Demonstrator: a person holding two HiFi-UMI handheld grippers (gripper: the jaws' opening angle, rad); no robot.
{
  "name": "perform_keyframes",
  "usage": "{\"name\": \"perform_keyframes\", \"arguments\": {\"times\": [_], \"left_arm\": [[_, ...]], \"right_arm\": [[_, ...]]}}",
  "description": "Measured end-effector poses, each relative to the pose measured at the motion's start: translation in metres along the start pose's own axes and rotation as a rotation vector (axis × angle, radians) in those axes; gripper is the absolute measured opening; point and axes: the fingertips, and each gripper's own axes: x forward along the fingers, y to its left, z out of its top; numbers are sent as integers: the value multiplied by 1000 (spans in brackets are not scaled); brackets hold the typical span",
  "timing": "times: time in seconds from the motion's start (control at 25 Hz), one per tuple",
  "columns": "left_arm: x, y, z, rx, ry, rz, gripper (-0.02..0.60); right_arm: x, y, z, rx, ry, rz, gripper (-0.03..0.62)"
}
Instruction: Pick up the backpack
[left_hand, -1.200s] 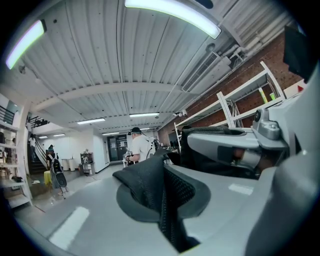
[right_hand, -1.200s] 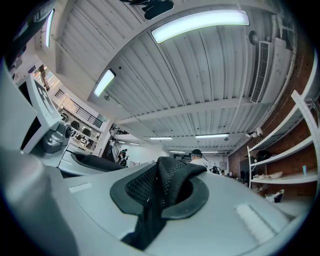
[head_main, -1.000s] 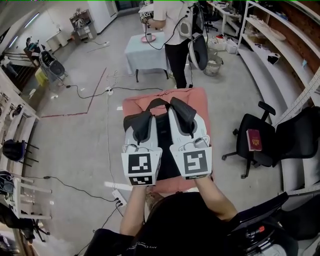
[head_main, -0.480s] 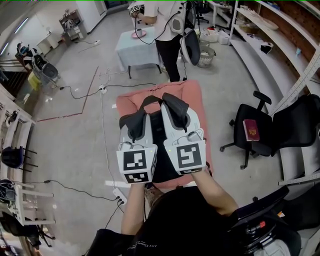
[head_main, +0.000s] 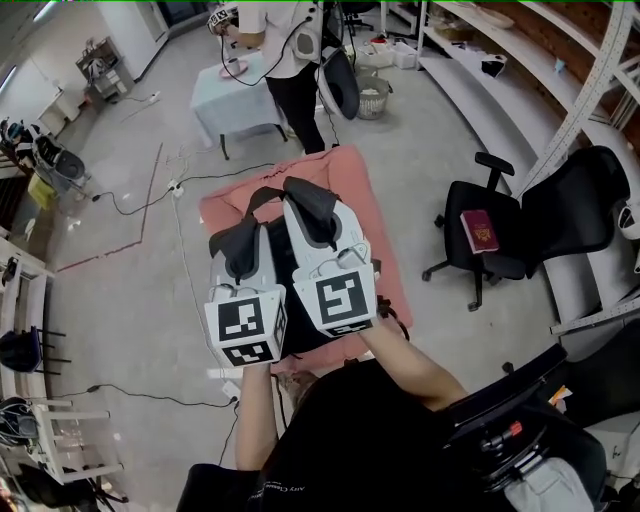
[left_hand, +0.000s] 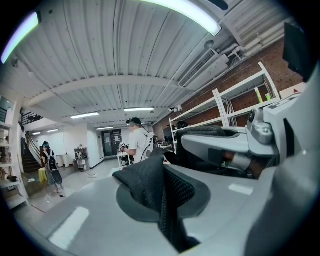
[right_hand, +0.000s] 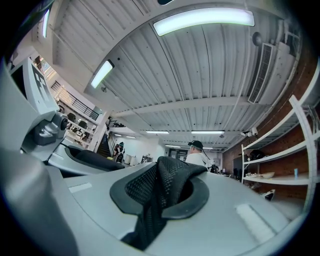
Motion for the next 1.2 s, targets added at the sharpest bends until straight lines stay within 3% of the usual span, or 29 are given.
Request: {"name": "perform_keyframes", "arguments": {"times": [0.4, 0.84, 1.2], "left_arm": [[0, -13, 4, 27, 1, -15, 21], [-3, -5, -1, -42, 12, -18, 21], [10, -14, -5, -46, 21, -20, 23]], "right_arm": [[-9, -11, -3, 6, -22, -40, 66], [-4, -7, -1, 12, -21, -40, 66], [-2, -19, -8, 15, -23, -43, 66]]}}
